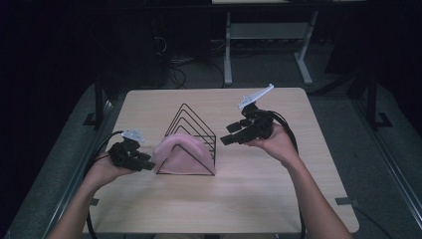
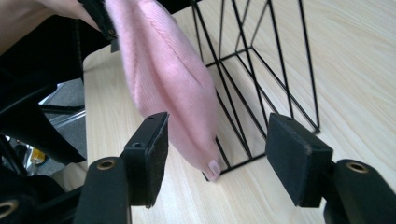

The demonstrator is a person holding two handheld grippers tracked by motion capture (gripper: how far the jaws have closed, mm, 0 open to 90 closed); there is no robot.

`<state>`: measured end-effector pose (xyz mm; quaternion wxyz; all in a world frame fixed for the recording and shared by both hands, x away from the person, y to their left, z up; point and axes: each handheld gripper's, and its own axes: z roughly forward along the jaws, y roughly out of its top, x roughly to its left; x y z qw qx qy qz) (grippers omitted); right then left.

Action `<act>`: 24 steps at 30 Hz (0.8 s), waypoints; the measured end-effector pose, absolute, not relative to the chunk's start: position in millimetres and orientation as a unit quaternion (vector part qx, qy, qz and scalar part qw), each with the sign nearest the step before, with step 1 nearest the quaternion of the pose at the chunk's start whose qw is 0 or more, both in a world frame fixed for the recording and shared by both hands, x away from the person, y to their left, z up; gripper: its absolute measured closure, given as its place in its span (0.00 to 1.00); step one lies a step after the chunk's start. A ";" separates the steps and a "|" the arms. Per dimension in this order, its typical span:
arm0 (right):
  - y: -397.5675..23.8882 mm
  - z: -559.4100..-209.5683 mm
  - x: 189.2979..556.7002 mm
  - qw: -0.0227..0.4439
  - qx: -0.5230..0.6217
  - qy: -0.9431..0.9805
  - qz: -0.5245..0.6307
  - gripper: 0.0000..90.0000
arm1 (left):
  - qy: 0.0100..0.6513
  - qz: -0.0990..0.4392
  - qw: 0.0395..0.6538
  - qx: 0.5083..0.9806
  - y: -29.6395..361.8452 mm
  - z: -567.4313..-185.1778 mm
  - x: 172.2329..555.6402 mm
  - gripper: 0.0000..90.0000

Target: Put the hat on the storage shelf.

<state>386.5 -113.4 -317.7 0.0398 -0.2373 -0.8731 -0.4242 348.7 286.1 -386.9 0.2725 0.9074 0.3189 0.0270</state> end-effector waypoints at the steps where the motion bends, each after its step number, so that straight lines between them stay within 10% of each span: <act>1: -115.4 -318.1 386.0 0.039 -0.241 -0.873 -0.422 0.43 | 0.319 0.028 0.272 0.907 286.9 -386.7 348.7 0.62; 24: -161.1 -345.3 382.5 0.029 -0.304 -0.863 -0.402 0.34 | 0.331 0.024 0.278 0.901 293.0 -390.6 344.6 0.49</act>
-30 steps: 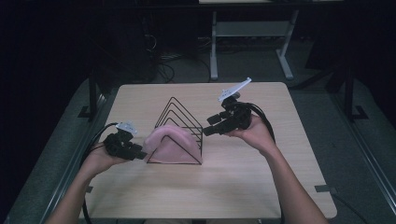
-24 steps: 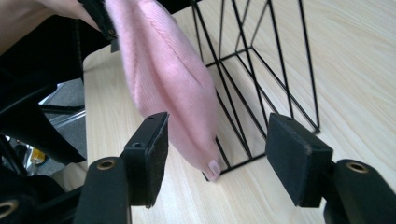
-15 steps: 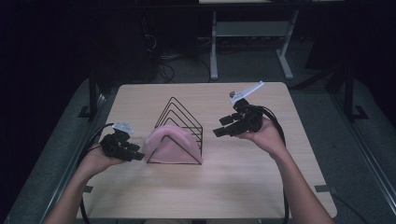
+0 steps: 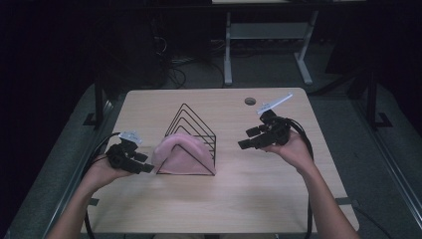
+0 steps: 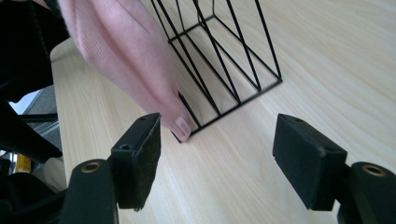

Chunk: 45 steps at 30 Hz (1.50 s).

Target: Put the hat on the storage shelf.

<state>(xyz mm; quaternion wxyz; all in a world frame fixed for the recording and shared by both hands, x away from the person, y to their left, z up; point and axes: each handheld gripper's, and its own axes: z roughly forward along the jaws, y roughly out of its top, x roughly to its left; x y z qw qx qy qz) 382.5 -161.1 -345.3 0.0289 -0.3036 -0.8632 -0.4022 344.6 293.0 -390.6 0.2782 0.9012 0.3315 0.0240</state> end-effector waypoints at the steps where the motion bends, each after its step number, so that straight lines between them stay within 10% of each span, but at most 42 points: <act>1: -162.7 -347.2 381.8 0.028 -0.307 -0.864 -0.399 0.34 | 0.336 0.025 0.279 0.899 293.5 -390.6 343.9 0.49; 45: -267.8 -410.2 326.5 -0.009 -0.425 -0.827 -0.367 0.30 | 0.342 0.025 0.283 0.896 297.0 -404.4 329.0 0.40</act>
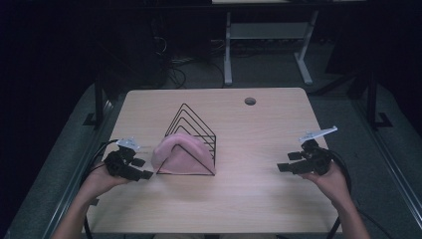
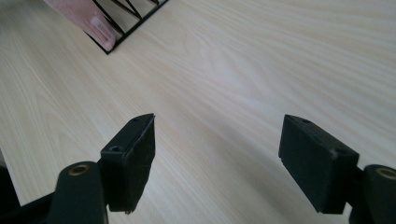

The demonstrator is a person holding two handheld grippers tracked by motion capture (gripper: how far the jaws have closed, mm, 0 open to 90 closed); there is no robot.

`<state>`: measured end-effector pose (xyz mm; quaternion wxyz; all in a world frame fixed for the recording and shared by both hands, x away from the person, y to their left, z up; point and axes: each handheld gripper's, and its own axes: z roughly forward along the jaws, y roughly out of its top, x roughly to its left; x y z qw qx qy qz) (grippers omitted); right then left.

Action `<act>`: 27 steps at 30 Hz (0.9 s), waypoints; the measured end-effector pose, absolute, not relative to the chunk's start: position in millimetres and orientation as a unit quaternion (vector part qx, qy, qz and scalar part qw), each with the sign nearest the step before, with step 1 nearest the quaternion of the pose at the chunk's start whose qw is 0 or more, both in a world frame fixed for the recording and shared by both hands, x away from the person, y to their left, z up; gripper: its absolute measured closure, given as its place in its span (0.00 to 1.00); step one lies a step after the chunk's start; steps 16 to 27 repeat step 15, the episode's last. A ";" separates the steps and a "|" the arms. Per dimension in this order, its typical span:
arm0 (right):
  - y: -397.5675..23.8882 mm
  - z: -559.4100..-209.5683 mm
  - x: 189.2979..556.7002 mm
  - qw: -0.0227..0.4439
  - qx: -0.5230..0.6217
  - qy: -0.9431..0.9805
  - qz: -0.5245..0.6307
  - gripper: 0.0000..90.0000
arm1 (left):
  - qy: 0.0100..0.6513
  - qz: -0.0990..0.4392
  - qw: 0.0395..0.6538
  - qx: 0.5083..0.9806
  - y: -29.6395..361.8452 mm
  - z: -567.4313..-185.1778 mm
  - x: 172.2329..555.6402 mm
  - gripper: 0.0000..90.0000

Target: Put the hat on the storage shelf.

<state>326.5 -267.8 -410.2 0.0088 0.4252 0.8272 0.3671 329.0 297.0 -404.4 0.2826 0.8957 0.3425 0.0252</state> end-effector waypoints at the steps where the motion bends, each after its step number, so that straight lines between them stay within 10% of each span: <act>1: -269.8 -410.8 324.6 0.009 0.428 0.826 0.365 0.29 | 0.340 0.025 0.282 0.897 297.2 -404.6 328.6 0.40; 27: -280.9 -432.5 291.8 0.021 0.441 0.815 0.375 0.29 | 0.347 0.049 0.292 0.890 299.7 -408.9 310.2 0.38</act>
